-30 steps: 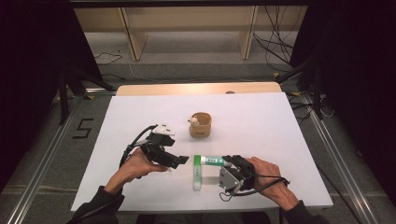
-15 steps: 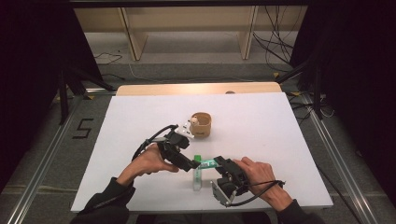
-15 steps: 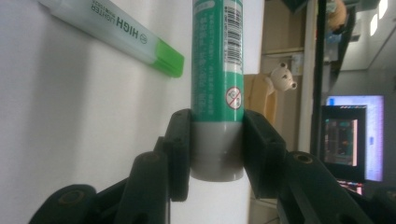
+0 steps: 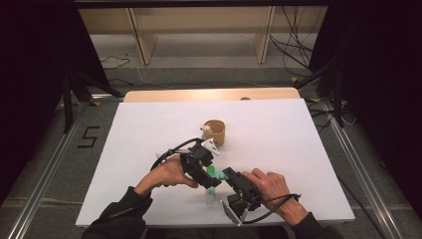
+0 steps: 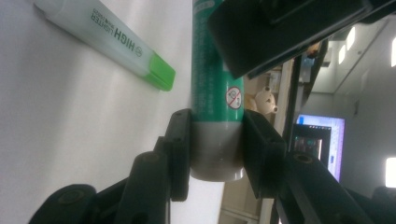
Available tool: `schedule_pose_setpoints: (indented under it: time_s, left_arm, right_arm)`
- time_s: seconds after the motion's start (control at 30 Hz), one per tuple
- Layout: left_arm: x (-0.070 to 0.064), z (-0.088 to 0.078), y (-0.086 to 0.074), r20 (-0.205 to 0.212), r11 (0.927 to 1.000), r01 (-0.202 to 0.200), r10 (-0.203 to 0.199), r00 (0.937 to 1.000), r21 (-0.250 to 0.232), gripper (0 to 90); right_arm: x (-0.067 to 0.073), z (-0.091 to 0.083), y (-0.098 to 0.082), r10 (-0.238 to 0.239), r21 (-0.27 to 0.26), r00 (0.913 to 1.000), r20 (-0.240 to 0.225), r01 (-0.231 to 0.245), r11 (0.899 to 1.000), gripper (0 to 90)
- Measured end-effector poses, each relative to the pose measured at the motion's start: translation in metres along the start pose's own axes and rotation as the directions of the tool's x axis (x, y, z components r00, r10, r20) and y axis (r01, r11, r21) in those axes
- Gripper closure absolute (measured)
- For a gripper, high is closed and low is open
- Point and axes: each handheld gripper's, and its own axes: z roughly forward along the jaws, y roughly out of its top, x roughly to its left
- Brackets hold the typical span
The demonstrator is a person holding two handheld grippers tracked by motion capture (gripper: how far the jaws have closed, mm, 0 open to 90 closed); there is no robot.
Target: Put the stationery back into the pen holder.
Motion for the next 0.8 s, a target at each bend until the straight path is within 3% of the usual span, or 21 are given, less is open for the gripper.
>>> schedule_pose_setpoints:
  time_s: [0.13,0.37,0.8]
  left_arm:
    - [0.0,0.003,0.0,0.023,0.9998,-0.015,0.015,0.9996,0.015,30.4]
    - [0.001,0.006,0.002,0.063,0.9974,-0.038,0.035,0.9974,0.061,42.5]
    - [0.002,0.014,0.007,0.116,0.9935,-0.059,0.047,0.9921,0.098,57.0]
  right_arm:
    - [0.002,0.0,0.001,-0.026,-0.014,0.9993,0.025,0.027,1.0,65.8]
    - [0.006,0.001,0.003,-0.071,-0.017,0.9973,0.018,0.072,0.997,65.8]
    - [0.009,0.002,0.006,-0.091,-0.024,0.9958,0.013,0.091,0.996,65.8]
